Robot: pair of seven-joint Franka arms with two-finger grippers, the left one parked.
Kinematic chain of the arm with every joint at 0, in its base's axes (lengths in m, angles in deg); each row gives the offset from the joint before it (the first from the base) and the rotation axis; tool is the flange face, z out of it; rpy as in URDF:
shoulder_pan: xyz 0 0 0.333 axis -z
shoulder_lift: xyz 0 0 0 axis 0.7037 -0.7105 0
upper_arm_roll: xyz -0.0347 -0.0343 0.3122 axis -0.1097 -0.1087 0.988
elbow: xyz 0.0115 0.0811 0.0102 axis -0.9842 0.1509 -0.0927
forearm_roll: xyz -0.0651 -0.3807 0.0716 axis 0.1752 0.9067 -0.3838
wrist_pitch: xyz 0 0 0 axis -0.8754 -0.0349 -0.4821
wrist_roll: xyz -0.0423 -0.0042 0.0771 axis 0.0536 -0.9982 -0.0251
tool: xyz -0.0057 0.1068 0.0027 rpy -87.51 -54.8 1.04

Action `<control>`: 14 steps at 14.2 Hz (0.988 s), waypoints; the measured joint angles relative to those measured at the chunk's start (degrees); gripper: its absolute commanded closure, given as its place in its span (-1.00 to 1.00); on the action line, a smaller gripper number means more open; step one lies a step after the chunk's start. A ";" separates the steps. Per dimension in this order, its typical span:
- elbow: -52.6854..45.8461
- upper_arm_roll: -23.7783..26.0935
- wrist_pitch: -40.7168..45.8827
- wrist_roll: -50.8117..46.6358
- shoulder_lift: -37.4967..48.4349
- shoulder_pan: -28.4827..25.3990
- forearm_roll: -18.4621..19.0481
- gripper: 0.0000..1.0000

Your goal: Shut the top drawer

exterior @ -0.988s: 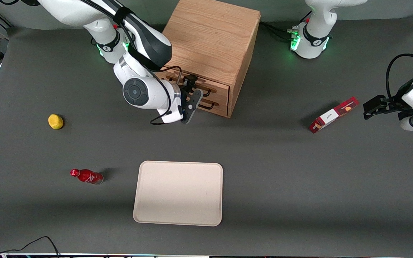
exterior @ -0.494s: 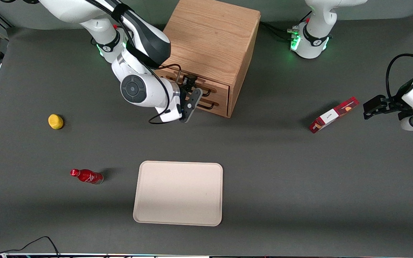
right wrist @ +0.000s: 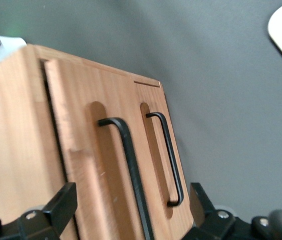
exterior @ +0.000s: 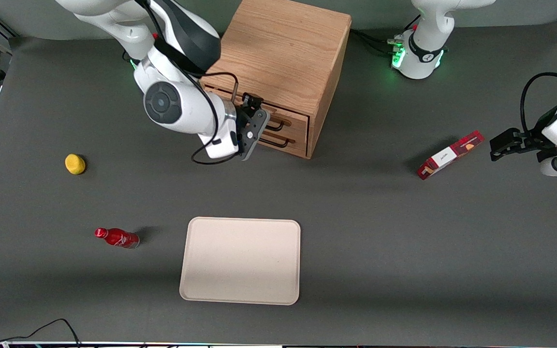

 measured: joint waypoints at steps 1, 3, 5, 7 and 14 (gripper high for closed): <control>-1.38 -0.66 2.03 -1.70 1.74 0.13 0.01 -1.00; -4.27 -3.52 7.09 -6.20 6.64 0.37 0.97 -1.00; -5.78 -5.66 11.59 -12.67 12.76 0.76 5.23 -1.00; -5.65 -8.02 16.32 -19.52 18.14 0.89 8.17 -1.00; -2.30 -32.46 18.17 -22.22 22.87 2.19 10.21 -1.00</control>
